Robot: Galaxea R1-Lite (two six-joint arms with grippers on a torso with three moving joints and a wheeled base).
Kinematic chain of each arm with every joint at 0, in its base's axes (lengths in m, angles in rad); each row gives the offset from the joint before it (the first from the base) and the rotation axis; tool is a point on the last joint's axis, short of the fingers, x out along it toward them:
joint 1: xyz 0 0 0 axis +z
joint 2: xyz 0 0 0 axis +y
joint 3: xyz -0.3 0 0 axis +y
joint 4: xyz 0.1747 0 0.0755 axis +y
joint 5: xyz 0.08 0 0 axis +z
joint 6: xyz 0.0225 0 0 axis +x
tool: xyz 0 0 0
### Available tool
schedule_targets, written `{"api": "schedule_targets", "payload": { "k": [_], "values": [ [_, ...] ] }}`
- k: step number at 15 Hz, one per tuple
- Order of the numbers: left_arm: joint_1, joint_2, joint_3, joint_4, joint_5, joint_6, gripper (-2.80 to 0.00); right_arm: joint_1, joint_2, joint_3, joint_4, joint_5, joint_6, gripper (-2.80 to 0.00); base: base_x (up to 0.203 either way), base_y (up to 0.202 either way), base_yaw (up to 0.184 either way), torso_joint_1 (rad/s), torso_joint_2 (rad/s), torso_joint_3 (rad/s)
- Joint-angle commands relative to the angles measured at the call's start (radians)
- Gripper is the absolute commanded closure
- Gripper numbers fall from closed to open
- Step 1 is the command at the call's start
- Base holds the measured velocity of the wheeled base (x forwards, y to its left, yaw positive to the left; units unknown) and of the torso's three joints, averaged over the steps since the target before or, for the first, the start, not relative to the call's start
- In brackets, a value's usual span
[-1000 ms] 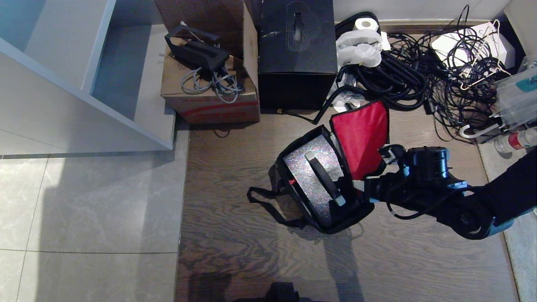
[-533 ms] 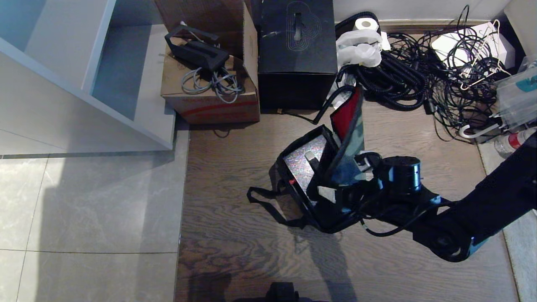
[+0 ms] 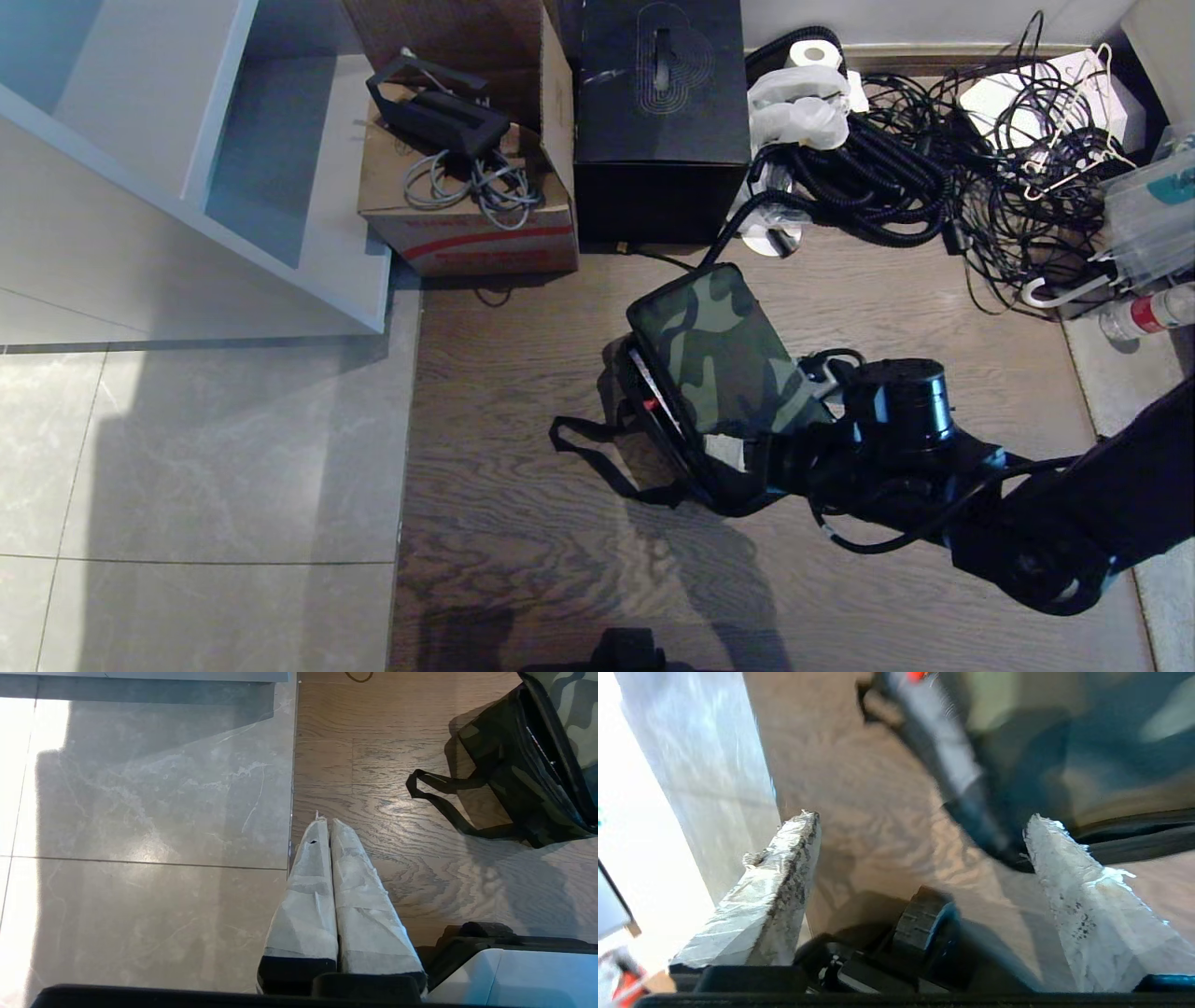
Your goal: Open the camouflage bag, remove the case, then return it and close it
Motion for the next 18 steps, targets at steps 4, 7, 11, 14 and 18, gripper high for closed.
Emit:
{"api": "schedule_targets", "payload": {
  "k": [4, 7, 11, 14, 18],
  "values": [
    [0.0, 0.0, 0.0, 0.0, 0.0, 0.0, 0.0, -0.103, -0.253, 0.089, 0.081, 0.008, 0.004, 0.0, 0.0, 0.0, 0.0, 0.0, 0.0, 0.0],
    [0.0, 0.0, 0.0, 0.0, 0.0, 0.0, 0.0, -0.152, -0.438, 0.171, 0.188, 0.012, -0.006, 0.0, 0.0, 0.0, 0.0, 0.0, 0.0, 0.0],
    [0.0, 0.0, 0.0, 0.0, 0.0, 0.0, 0.0, -0.195, -0.758, 0.31, 0.389, -0.012, -0.095, 0.0, 0.0, 0.0, 0.0, 0.0, 0.0, 0.0],
    [0.0, 0.0, 0.0, 0.0, 0.0, 0.0, 0.0, -0.236, -1.105, 0.397, 0.588, -0.024, -0.23, 0.0, 0.0, 0.0, 0.0, 0.0, 0.0, 0.0],
    [0.0, 0.0, 0.0, 0.0, 0.0, 0.0, 0.0, -0.402, -1.534, 0.474, 0.931, -0.026, -0.409, 0.0, 0.0, 0.0, 0.0, 0.0, 0.0, 0.0]
  ]
}}
